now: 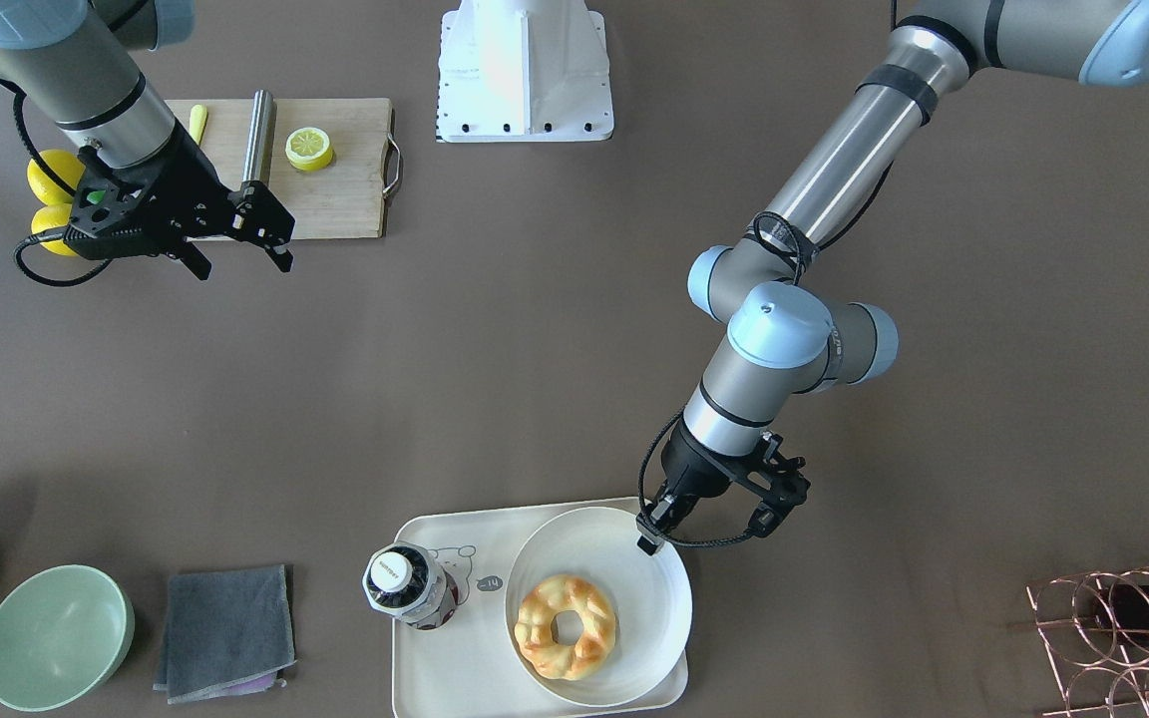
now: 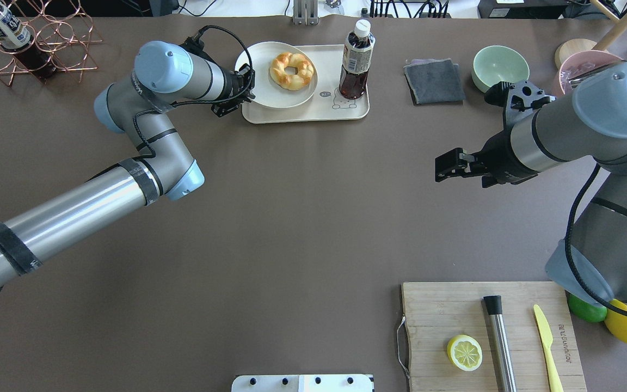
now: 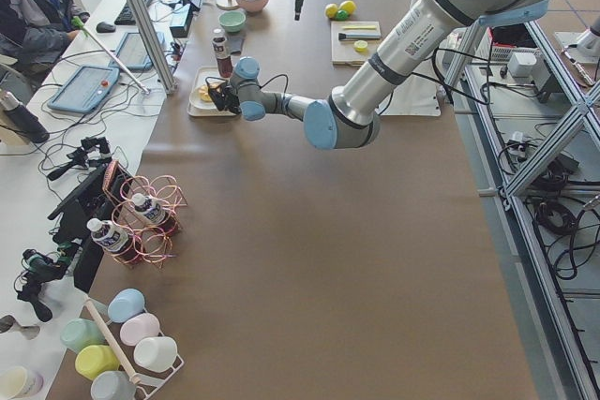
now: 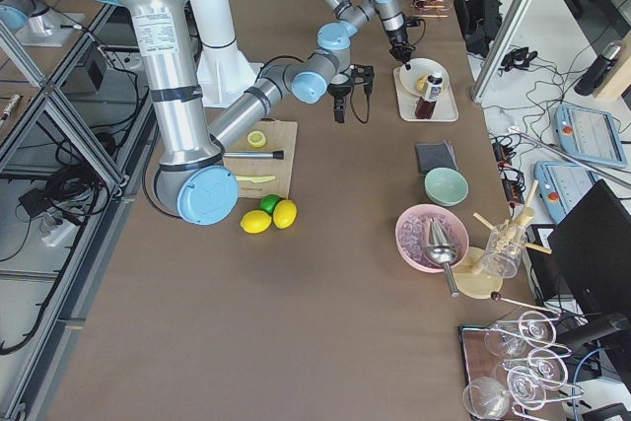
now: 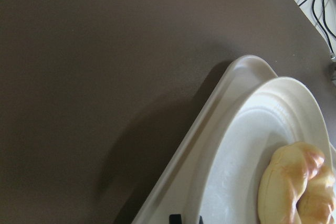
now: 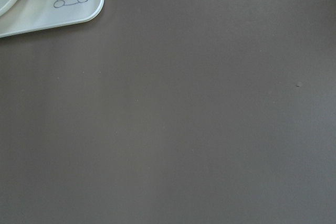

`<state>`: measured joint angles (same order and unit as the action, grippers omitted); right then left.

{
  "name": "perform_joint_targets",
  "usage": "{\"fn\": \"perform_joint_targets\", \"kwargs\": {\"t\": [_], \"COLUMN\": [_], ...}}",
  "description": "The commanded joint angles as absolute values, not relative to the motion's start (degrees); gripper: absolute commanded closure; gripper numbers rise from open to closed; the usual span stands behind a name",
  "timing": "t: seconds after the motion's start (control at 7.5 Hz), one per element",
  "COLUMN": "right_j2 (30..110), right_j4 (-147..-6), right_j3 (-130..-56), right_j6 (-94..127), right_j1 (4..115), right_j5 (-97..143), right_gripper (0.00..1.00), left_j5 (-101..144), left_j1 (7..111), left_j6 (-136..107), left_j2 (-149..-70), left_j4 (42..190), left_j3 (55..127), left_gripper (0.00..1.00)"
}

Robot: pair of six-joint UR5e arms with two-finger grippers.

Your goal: Place donut on tray

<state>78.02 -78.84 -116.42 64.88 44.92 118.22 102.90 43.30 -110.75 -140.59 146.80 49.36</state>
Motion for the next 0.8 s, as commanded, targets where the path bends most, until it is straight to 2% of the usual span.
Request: {"fn": "perform_joint_targets", "kwargs": {"t": [0.0,0.4,0.53,0.67], "right_j2": [78.66,78.66,79.1,79.19], "right_j4": [-78.84,-78.84,-78.84,-78.84], "right_j3": [-116.72,-116.46,-116.72,-116.63], "right_j6": [64.6,64.6,64.6,64.6], "right_j1": [45.53,45.62,45.62,45.62], "right_j5": [118.12,118.04,118.12,118.04], "right_gripper": [0.0,0.0,0.0,0.0], "left_j5": [102.83,102.83,102.83,102.83], "left_j1": [43.15,42.37,42.19,42.27], "left_j6": [-110.83,-110.83,-110.83,-110.83], "left_j2": [-142.2,-142.47,-142.47,-142.47], "left_j4": [147.74,148.36,148.62,148.54], "left_j3": [47.46,47.46,47.46,47.46], "left_gripper": [1.0,1.0,0.93,0.56]}}
